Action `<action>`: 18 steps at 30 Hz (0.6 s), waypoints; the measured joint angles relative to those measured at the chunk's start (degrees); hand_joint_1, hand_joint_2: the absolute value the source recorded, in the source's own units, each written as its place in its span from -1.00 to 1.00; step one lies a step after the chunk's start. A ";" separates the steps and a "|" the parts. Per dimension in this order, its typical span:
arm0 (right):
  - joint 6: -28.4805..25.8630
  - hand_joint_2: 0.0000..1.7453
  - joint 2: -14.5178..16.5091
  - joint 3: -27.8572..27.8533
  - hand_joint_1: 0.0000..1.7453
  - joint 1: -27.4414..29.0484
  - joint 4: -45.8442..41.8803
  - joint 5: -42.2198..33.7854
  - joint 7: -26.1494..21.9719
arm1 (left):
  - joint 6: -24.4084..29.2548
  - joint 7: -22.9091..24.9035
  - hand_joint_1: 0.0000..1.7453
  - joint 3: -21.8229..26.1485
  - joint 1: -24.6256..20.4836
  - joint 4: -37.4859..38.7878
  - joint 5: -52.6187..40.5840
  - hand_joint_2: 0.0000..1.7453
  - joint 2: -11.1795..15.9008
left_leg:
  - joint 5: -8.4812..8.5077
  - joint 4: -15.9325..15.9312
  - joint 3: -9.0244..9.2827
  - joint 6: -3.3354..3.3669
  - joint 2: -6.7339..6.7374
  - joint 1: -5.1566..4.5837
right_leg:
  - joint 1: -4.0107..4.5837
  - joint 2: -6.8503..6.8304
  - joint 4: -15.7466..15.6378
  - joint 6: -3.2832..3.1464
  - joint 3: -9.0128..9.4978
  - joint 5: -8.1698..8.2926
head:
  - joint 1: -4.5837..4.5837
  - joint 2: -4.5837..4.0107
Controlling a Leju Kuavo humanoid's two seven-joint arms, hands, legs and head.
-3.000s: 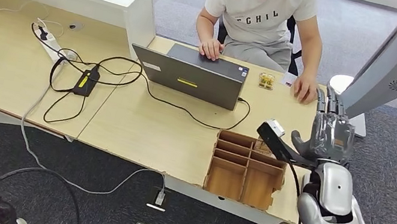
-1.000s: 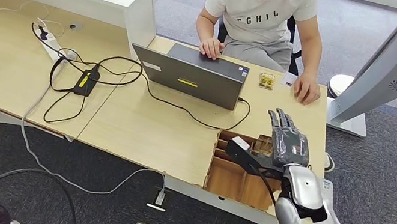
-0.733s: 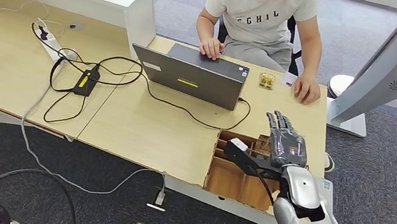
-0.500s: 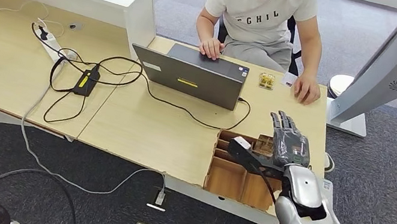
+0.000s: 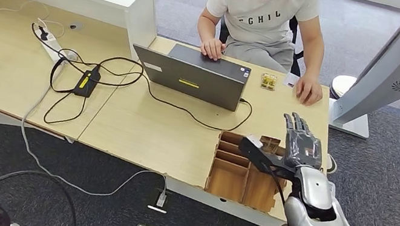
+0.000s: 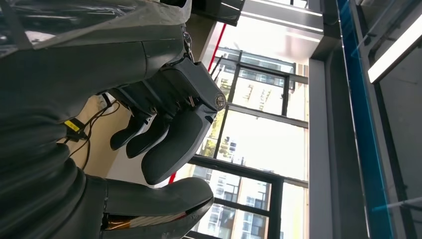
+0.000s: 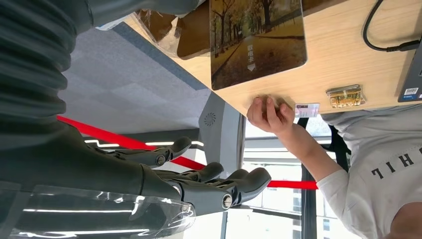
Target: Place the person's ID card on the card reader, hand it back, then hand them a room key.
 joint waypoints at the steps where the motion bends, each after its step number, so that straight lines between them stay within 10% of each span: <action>1: 0.03 1.00 -0.01 0.00 -0.88 0.01 0.00 0.02 -0.01 | 0.00 0.00 0.88 0.00 -0.01 0.00 0.03 1.00 0.03 | 0.00 0.00 0.00 0.00 0.00 0.00 | 0.00 0.00 0.00 0.00 0.00 0.00 | 0.00 0.00; 18: 2.19 1.00 0.45 0.58 -0.77 2.32 -1.44 0.20 -0.84 | -0.63 0.01 1.00 -0.43 -0.58 0.21 1.50 1.00 0.69 | 0.00 0.00 0.03 0.00 0.01 0.00 | 0.00 0.01 0.00 0.00 0.00 0.00 | 0.01 0.00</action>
